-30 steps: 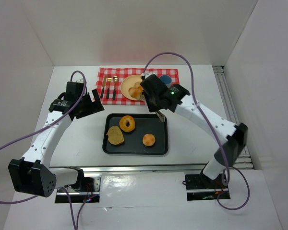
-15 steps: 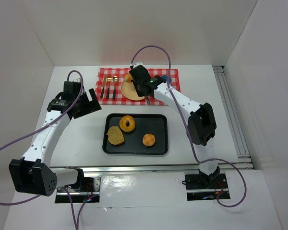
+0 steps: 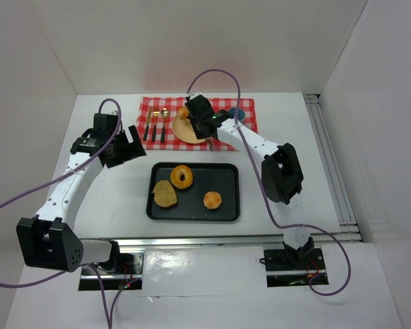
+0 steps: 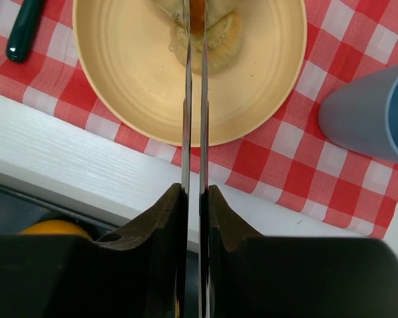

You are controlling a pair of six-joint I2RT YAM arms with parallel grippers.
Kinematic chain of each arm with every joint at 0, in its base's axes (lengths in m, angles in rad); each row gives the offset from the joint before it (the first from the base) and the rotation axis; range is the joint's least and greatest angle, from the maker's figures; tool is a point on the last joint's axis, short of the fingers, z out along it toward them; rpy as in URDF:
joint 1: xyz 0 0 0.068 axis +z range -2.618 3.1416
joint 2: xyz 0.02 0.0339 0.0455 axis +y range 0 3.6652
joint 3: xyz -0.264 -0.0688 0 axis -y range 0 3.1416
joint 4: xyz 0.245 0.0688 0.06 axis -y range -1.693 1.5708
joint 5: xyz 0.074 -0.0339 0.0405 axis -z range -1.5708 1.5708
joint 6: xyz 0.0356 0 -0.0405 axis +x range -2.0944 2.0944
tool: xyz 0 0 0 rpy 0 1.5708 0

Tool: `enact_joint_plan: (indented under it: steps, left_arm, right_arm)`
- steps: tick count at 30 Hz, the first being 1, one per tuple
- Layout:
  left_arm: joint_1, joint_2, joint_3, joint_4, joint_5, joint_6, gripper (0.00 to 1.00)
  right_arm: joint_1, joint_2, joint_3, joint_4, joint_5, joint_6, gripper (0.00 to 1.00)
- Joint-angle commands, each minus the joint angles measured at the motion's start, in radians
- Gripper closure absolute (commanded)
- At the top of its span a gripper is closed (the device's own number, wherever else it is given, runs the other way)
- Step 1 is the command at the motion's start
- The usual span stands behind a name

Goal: Place the bread

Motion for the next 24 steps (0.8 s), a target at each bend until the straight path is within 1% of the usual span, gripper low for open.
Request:
enact_joint_plan:
  steps: [1, 5, 7, 8, 15, 18, 19, 20, 24]
  left_arm:
    - [0.006, 0.004, 0.038, 0.019, 0.019, 0.028, 0.01]
    - [0.006, 0.004, 0.038, 0.019, 0.028, 0.028, 0.01]
    - [0.006, 0.004, 0.038, 0.019, 0.028, 0.028, 0.01]
    - [0.006, 0.004, 0.038, 0.019, 0.028, 0.028, 0.01]
    - [0.006, -0.006, 0.038, 0.019, 0.037, 0.028, 0.01]
    - [0.006, -0.006, 0.038, 0.019, 0.037, 0.028, 0.01]
    - [0.006, -0.015, 0.029, 0.019, 0.037, 0.028, 0.01]
    - [0.006, -0.015, 0.029, 0.019, 0.037, 0.028, 0.01]
    - [0.006, -0.015, 0.029, 0.028, 0.047, 0.028, 0.01]
  right_arm:
    - [0.032, -0.016, 0.021, 0.031, -0.008, -0.012, 0.72]
    - [0.041, -0.016, 0.04, 0.008, 0.014, -0.012, 0.68]
    - [0.041, -0.016, 0.04, -0.002, 0.014, -0.012, 0.57]
    - [0.041, -0.016, 0.04, -0.012, 0.023, -0.012, 0.56]
    - [0.061, -0.056, 0.028, -0.032, 0.067, -0.012, 0.56]
    - [0.07, -0.091, 0.018, -0.042, 0.077, -0.003, 0.52]
    - [0.07, -0.105, 0.018, -0.042, 0.086, -0.003, 0.49]
    - [0.07, -0.105, 0.032, -0.052, 0.095, -0.003, 0.42]
    - [0.09, -0.138, 0.063, -0.075, 0.126, 0.01, 0.42]
